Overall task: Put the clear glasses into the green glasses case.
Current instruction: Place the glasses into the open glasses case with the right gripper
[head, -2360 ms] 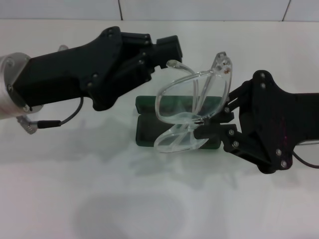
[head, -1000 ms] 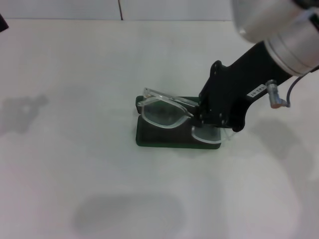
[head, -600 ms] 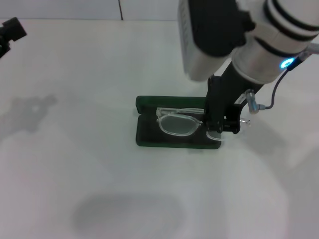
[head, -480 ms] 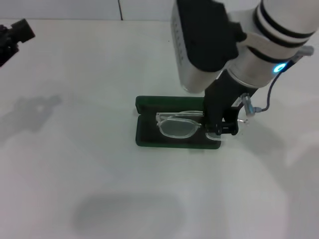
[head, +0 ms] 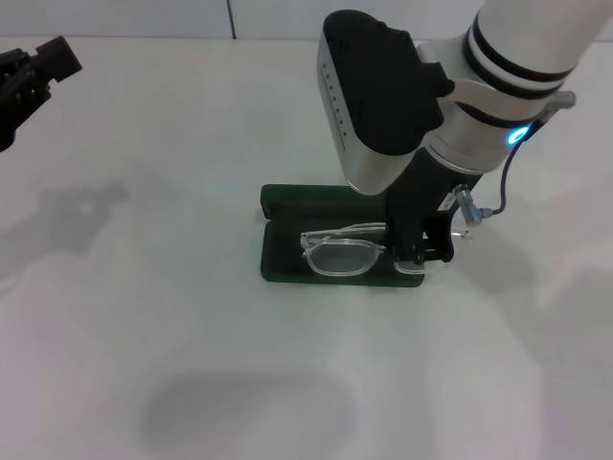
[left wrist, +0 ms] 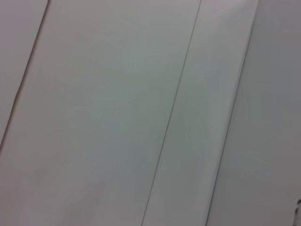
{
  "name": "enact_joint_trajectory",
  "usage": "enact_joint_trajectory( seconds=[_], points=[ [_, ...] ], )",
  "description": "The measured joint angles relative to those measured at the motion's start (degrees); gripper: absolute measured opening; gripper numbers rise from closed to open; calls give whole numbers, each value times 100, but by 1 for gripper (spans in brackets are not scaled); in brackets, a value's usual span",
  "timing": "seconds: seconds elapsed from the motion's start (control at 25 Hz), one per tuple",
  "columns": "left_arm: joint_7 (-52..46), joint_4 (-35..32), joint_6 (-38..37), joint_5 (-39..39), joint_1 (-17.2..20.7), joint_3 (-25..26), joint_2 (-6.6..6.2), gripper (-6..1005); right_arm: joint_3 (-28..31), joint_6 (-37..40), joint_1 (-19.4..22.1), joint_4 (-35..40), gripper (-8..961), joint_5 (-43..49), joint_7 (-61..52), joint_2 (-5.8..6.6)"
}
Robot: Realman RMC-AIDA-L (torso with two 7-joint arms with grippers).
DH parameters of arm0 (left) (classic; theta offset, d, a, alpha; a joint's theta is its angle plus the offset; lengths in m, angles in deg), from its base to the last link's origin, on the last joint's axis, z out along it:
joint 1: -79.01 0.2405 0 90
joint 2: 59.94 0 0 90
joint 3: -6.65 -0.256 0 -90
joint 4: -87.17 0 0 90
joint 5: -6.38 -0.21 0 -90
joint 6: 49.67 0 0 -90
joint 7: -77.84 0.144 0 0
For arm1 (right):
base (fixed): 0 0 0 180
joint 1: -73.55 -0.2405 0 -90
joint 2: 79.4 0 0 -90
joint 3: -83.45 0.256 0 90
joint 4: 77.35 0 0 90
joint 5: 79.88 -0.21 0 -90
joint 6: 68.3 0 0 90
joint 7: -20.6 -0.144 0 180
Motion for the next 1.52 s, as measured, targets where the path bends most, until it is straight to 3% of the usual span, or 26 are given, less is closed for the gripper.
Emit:
enact_joint_trajectory(
  seconds=[0.32,1.52],
  points=[
    [-5,72,0,14,62,7,28,51,-168,-417,-323,-681,61,-195,238,0],
    [355,419,0,-2,82,-4,43,51,-205,-1068,-521,-1459,63,-547,232,0]
  ],
)
